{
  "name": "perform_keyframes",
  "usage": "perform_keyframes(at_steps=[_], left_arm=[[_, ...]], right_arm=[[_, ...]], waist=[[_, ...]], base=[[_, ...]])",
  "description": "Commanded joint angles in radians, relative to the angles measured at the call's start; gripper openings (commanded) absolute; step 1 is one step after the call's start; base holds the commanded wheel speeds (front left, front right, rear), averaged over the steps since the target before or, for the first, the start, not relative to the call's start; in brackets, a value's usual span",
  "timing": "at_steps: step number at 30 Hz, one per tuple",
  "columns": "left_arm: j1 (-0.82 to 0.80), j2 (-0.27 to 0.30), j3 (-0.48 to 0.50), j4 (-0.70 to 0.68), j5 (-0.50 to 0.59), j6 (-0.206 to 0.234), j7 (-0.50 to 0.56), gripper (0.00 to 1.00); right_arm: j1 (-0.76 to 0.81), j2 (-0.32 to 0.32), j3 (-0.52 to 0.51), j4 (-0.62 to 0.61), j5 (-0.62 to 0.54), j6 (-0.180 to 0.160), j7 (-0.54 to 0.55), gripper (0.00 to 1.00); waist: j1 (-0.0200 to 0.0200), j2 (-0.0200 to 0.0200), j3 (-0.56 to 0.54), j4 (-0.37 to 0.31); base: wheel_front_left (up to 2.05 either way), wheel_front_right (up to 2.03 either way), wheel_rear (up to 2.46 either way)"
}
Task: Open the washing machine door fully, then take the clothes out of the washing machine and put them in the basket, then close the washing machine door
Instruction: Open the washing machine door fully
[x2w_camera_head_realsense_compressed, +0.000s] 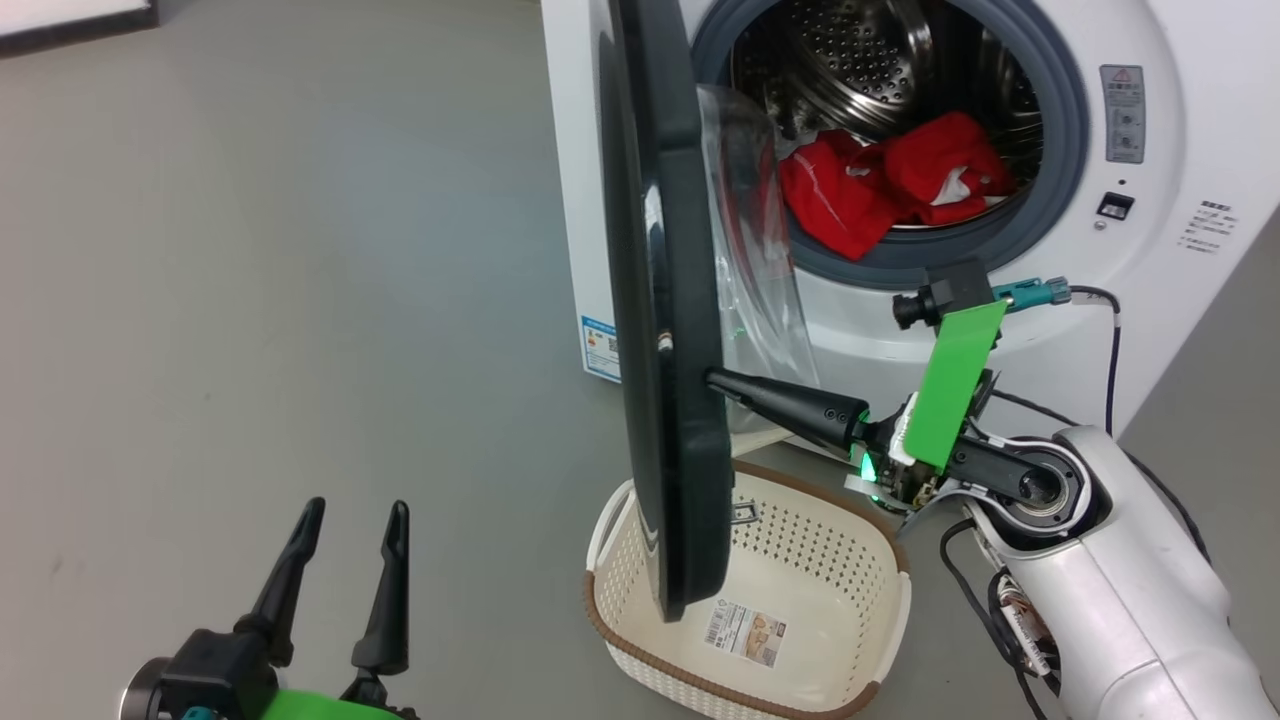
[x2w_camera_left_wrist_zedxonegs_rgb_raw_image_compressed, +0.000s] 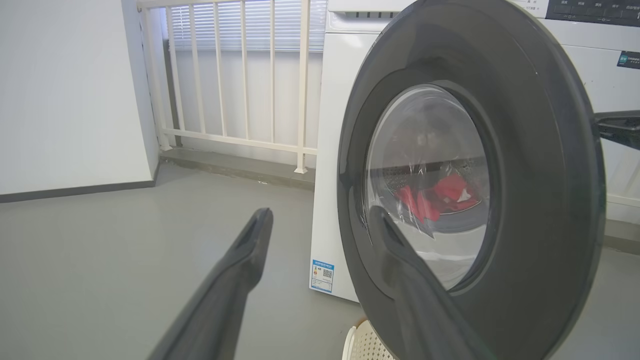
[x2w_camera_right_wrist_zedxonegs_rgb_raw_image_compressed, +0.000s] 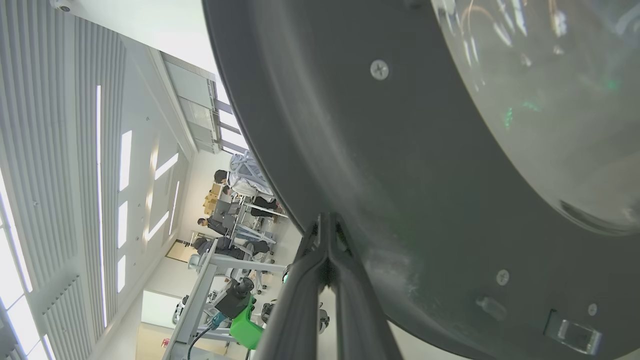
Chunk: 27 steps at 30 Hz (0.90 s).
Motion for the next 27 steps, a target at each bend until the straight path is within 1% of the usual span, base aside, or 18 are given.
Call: perform_keyframes(at_steps=[1, 3, 4, 5, 6, 7, 8, 12, 17, 20, 24, 27], left_arm=[[-0.010, 0.020, 0.033, -0.021, 0.004, 0.007, -0.008, 1.00], [-0.009, 0.023, 0.034, -0.021, 0.003, 0.006, -0.008, 1.00], [-0.009, 0.023, 0.034, -0.021, 0.003, 0.006, -0.008, 1.00], [-0.009, 0.024, 0.034, -0.022, 0.003, 0.006, -0.008, 1.00], [-0.008, 0.025, 0.034, -0.023, 0.003, 0.007, -0.008, 1.00], [-0.007, 0.025, 0.034, -0.024, 0.003, 0.007, -0.008, 1.00], [-0.006, 0.026, 0.034, -0.025, 0.003, 0.008, -0.008, 1.00], [-0.003, 0.034, 0.036, -0.026, 0.001, 0.008, -0.008, 1.00], [-0.001, 0.041, 0.035, -0.026, -0.002, 0.008, -0.008, 1.00], [0.002, 0.041, 0.034, -0.028, -0.002, 0.011, -0.008, 1.00], [0.008, 0.044, 0.038, -0.029, -0.006, 0.015, -0.008, 1.00], [0.013, 0.043, 0.040, -0.031, -0.009, 0.019, -0.008, 1.00]], right_arm=[[-0.011, 0.001, -0.004, -0.040, -0.007, -0.001, -0.007, 0.22], [-0.007, -0.007, -0.011, -0.059, -0.015, -0.001, -0.010, 0.39], [-0.007, -0.007, -0.011, -0.059, -0.015, -0.001, -0.010, 0.39], [-0.003, -0.011, -0.015, -0.070, -0.018, -0.001, -0.012, 0.45], [0.000, -0.016, -0.020, -0.084, -0.022, -0.001, -0.015, 0.56], [0.005, -0.021, -0.025, -0.100, -0.027, -0.001, -0.020, 0.86], [0.011, -0.027, -0.029, -0.118, -0.034, -0.001, -0.026, 1.00], [0.046, -0.064, -0.021, -0.204, -0.111, -0.001, -0.085, 1.00], [0.109, -0.120, 0.024, -0.320, -0.239, -0.001, -0.231, 1.00], [0.151, -0.166, 0.061, -0.377, -0.309, -0.001, -0.341, 1.00], [0.200, -0.231, 0.109, -0.426, -0.405, -0.001, -0.538, 1.00], [0.235, -0.288, 0.153, -0.435, -0.479, -0.001, -0.688, 1.00]], waist=[[0.0000, 0.0000, -0.011, -0.019], [0.0000, 0.0000, -0.017, -0.031], [0.0000, 0.0000, -0.017, -0.031], [0.0000, 0.0000, -0.020, -0.037], [0.0000, 0.0000, -0.022, -0.043], [0.0000, 0.0000, -0.024, -0.050], [0.0000, 0.0000, -0.026, -0.056], [0.0000, 0.0000, -0.034, -0.083], [0.0000, 0.0000, -0.041, -0.118], [0.0000, 0.0000, -0.043, -0.138], [0.0000, 0.0000, -0.048, -0.162], [0.0000, 0.0000, -0.050, -0.175]], base=[[0.00, 0.00, 0.00], [0.00, 0.00, 0.00], [0.00, 0.00, 0.00], [0.00, 0.00, 0.00], [0.00, 0.00, 0.00], [0.00, 0.00, 0.00], [0.00, 0.00, 0.00], [0.00, 0.00, 0.00], [0.00, 0.00, 0.00], [0.00, 0.00, 0.00], [0.00, 0.00, 0.00], [0.00, 0.00, 0.00]])
